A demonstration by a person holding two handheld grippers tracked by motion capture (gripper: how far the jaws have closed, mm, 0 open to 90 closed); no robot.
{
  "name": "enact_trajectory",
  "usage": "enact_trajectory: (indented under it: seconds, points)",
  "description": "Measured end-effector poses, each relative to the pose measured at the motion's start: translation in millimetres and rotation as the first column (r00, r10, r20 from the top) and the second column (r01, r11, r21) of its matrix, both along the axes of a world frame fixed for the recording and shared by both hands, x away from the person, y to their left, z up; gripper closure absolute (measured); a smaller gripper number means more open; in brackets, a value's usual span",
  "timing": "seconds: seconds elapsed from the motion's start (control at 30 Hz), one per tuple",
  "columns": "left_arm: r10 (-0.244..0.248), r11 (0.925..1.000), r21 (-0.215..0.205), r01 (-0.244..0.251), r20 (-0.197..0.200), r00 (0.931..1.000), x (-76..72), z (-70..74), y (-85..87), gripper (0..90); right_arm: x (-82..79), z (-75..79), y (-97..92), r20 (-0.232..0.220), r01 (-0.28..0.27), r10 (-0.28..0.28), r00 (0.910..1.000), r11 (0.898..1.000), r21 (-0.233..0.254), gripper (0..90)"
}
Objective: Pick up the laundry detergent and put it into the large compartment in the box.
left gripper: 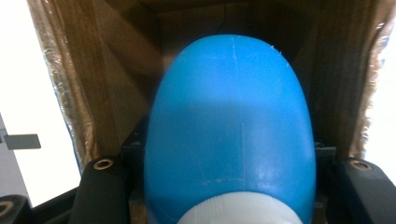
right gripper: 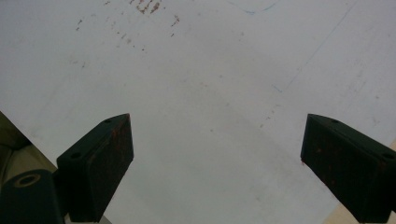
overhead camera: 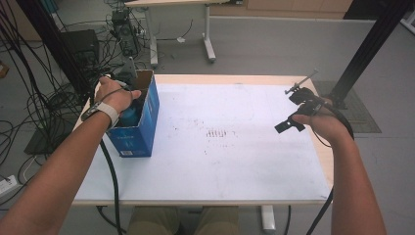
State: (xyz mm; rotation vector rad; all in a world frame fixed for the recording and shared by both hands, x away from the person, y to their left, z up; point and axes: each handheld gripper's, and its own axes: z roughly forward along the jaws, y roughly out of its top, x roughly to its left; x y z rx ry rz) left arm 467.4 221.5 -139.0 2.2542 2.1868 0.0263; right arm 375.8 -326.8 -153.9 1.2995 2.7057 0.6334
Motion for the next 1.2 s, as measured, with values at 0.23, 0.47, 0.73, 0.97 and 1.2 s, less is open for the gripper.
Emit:
enact_trajectory:
  seconds: [0.23,0.47,0.73,0.97,1.2]
  points:
    - [0.000,1.0000,-0.003,0.000,0.005,1.0000,-0.2,-5.0,1.0,38.8,-0.4,-0.9,-1.6,0.001,0.001,-0.001,1.0000,1.000,-0.001,9.3]
    - [0.000,1.0000,-0.004,0.000,0.002,1.0000,0.3,-5.6,1.0,38.8,-0.4,-1.4,-1.5,-0.001,0.002,-0.002,1.0000,1.000,0.000,9.3]
    - [0.002,1.0000,-0.004,-0.002,-0.001,1.0000,0.5,-5.6,1.4,38.8,-0.3,0.0,-0.4,0.000,0.000,0.000,1.0000,1.000,-0.003,9.2]
    - [0.005,0.9999,-0.011,-0.005,-0.001,1.0000,-0.3,-5.5,4.0,38.8,-1.0,1.3,0.0,0.004,-0.002,0.002,1.0000,1.000,-0.003,9.3]
    - [0.003,0.9999,-0.010,-0.003,-0.002,1.0000,-0.1,-5.5,3.9,38.7,-2.6,2.8,-1.2,0.003,0.004,-0.004,1.0000,1.000,-0.005,9.2]
